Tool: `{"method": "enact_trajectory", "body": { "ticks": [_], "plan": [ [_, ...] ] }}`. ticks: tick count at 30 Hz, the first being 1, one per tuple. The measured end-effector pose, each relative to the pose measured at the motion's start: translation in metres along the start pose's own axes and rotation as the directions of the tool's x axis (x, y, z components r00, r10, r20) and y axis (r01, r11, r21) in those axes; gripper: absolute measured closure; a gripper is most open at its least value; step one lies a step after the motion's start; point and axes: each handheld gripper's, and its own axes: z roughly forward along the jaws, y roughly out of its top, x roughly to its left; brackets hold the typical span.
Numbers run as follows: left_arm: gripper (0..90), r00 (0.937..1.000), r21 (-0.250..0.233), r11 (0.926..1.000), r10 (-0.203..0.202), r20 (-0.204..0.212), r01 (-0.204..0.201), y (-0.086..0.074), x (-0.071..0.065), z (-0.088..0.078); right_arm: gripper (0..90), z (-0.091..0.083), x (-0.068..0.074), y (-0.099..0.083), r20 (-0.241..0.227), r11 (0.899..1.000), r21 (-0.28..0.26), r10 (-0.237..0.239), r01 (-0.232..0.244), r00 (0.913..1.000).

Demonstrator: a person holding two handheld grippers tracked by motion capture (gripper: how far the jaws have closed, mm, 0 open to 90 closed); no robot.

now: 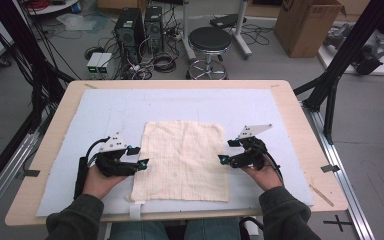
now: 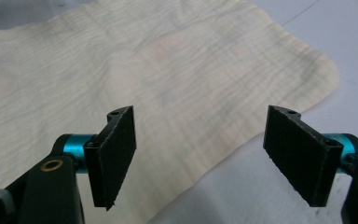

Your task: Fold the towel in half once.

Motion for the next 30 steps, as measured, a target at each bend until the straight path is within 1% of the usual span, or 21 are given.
{"method": "enact_trajectory", "body": {
  "ticks": [2,3,5,8,9,10,12,13,14,15,16,17,19,21,22,24,25,26,27,29,30],
  "plan": [
    [43.2,0.9999,-0.004,1.0,0.008,-0.009,-0.008,0.005,0.004,0.005,23.5,0.002,-0.008,0.005,-0.004,1.0,0.009,0.003,-0.003,1.0],
    [44.0,1.0,-0.016,0.9999,-0.002,-0.008,0.002,0.006,0.007,0.008,23.4,0.002,-0.011,0.007,-0.001,1.0,0.014,0.009,-0.009,1.0],
    [45.1,0.9996,-0.016,0.9995,-0.029,0.002,0.029,0.01,0.014,0.012,23.9,0.003,-0.016,0.013,0.016,1.0,0.021,0.006,-0.006,0.9999],
    [45.4,0.9987,-0.025,0.9984,-0.05,-0.004,0.05,0.018,0.023,0.015,26.6,0.005,-0.025,0.024,0.028,1.0,0.021,0.013,-0.014,0.9995],
    [45.7,0.9986,-0.027,0.9984,-0.051,-0.017,0.05,0.021,0.026,0.016,29.0,0.005,-0.028,0.028,0.037,1.0,0.02,0.013,-0.014,0.9992],
    [46.3,0.9976,-0.044,0.997,-0.065,-0.026,0.064,0.024,0.028,0.017,30.6,0.006,-0.031,0.032,0.044,1.0,0.023,0.012,-0.013,0.9989],
    [47.6,0.9973,-0.037,0.9974,-0.063,-0.039,0.061,0.031,0.035,0.018,32.9,0.007,-0.037,0.04,0.058,1.0,0.018,0.016,-0.017,0.9982],
    [47.7,0.997,-0.041,0.9973,-0.063,-0.043,0.062,0.034,0.038,0.019,34.6,0.007,-0.04,0.044,0.057,1.0,0.014,0.012,-0.013,0.9983],
    [48.4,0.9965,-0.045,0.9969,-0.067,-0.05,0.065,0.036,0.041,0.019,36.0,0.007,-0.042,0.048,0.066,1.0,0.016,0.011,-0.012,0.9977],
    [48.6,0.9958,-0.038,0.9971,-0.068,-0.061,0.066,0.039,0.044,0.021,37.4,0.008,-0.045,0.052,0.072,1.0,0.021,0.009,-0.01,0.9974],
    [48.8,0.9948,-0.037,0.9973,-0.067,-0.077,0.064,0.043,0.047,0.022,40.1,0.008,-0.048,0.055,0.078,1.0,0.008,0.005,-0.006,0.9969],
    [49.9,0.9939,-0.048,0.9967,-0.07,-0.085,0.066,0.044,0.048,0.023,40.8,0.009,-0.052,0.057,0.082,1.0,-0.002,0.019,-0.019,0.9965],
    [51.5,0.9912,-0.065,0.9935,-0.099,-0.088,0.093,0.047,0.054,0.026,42.1,0.012,-0.059,0.057,0.086,0.999,-0.009,0.041,-0.041,0.9955],
    [52.9,0.9873,-0.045,0.991,-0.13,-0.092,0.126,0.047,0.061,0.031,42.6,0.016,-0.064,0.055,0.095,0.999,-0.005,0.055,-0.054,0.994],
    [52.9,0.9858,-0.023,0.9911,-0.133,-0.103,0.131,0.048,0.065,0.034,43.1,0.018,-0.066,0.054,0.096,0.998,-0.003,0.062,-0.062,0.9935],
    [53.1,0.9811,0.002,0.9897,-0.141,-0.132,0.143,0.049,0.073,0.041,45.1,0.022,-0.071,0.052,0.092,0.997,-0.003,0.077,-0.077,0.9927],
    [54.5,0.9802,0.003,0.9895,-0.143,-0.137,0.144,0.049,0.075,0.043,46.3,0.024,-0.074,0.051,0.098,0.997,-0.005,0.08,-0.08,0.992],
    [55.2,0.9787,0.004,0.9902,-0.138,-0.152,0.14,0.05,0.077,0.046,46.9,0.026,-0.075,0.051,0.103,0.997,-0.009,0.079,-0.079,0.9916],
    [56.3,0.9756,0.01,0.99,-0.137,-0.172,0.14,0.05,0.078,0.05,47.3,0.028,-0.076,0.05,0.103,0.996,-0.011,0.085,-0.084,0.9911],
    [57.8,0.9744,0.049,0.9873,-0.14,-0.176,0.151,0.05,0.082,0.06,47.7,0.032,-0.079,0.048,0.112,0.995,-0.008,0.097,-0.097,0.989],
    [57.9,0.9736,0.074,0.9862,-0.132,-0.186,0.148,0.05,0.083,0.065,49.0,0.034,-0.08,0.047,0.118,0.996,-0.006,0.094,-0.094,0.9886]
  ]
}}
